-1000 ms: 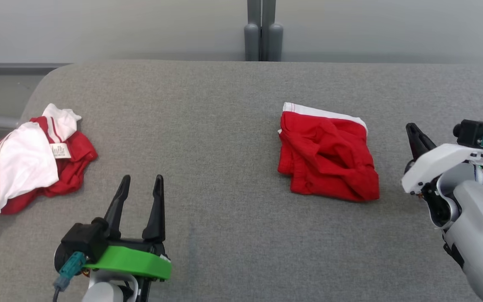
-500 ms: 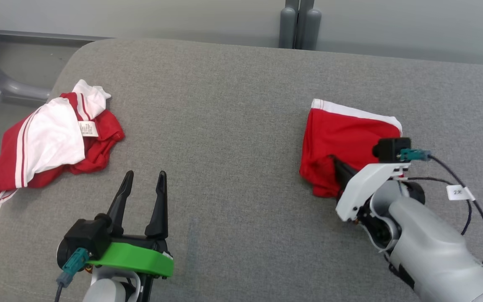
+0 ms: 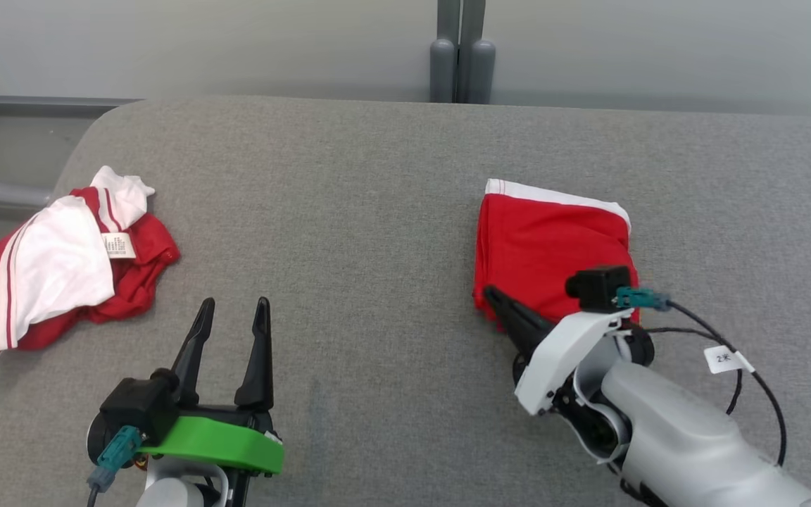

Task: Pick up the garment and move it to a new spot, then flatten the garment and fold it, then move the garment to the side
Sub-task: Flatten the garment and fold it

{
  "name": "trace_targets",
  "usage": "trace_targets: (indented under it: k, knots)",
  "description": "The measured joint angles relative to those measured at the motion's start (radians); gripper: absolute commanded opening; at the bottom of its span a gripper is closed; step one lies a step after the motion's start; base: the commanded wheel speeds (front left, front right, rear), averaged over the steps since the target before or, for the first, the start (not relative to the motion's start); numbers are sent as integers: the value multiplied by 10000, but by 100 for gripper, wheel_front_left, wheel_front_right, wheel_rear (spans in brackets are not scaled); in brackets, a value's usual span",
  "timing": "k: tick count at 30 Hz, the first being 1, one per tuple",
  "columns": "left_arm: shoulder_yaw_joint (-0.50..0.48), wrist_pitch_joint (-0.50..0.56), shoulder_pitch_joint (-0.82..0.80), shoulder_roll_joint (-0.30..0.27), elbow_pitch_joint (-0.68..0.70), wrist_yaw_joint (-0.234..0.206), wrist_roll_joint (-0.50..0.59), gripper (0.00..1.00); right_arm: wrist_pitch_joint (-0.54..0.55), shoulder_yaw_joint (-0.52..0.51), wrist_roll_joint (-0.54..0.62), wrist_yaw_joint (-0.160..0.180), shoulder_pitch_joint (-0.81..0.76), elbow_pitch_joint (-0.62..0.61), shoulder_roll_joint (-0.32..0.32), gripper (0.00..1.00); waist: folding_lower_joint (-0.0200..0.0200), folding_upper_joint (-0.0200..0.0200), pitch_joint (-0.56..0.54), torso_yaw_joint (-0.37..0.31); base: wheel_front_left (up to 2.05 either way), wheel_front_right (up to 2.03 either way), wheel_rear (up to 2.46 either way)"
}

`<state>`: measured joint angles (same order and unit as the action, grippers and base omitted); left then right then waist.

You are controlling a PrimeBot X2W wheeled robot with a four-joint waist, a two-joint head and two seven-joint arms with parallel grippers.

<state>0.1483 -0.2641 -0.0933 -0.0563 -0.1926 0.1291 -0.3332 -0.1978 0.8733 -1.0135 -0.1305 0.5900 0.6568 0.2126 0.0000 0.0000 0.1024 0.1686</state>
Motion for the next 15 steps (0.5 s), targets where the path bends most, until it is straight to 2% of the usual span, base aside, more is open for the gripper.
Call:
trace_targets:
  k: [4, 5, 6, 7, 8, 11, 15]
  knots:
    - [-186, 0, 130, -12, 36, -2, 17, 100, -514, -332, 274, 0, 217, -474, 612, 0, 0, 0, -181, -267, 0, 0, 0]
    - [-234, -2, 182, -15, 69, -2, 42, 100, -570, -558, 399, 0, 237, -604, 767, 5, 0, 0, -231, -344, 0, 0, 0]
    - [-270, 0, 234, -19, 94, -2, 73, 100, -598, -809, 516, 0, 247, -734, 895, 36, 0, 0, -272, -412, 0, 0, 0]
    - [-332, 0, 275, -25, 117, 0, 96, 100, -612, -1137, 677, 0, 254, -901, 1060, 55, 0, 0, -320, -496, 0, 0, 0]
    - [-387, -2, 301, -38, 157, -2, 119, 100, -617, -1588, 947, 0, 241, -1097, 1200, 100, 0, 0, -368, -581, 0, 0, 0]
    - [-652, 0, 380, -121, 267, -2, 188, 100, -650, -3116, 1935, 0, -49, -1887, 1488, 100, 0, 0, -520, -848, 0, 0, 0]
    - [-1051, 0, 481, -182, 435, 0, 347, 100, -650, -4755, 3233, 0, -1036, -2721, 1513, 100, 0, 0, -733, -1164, 0, 0, 0]
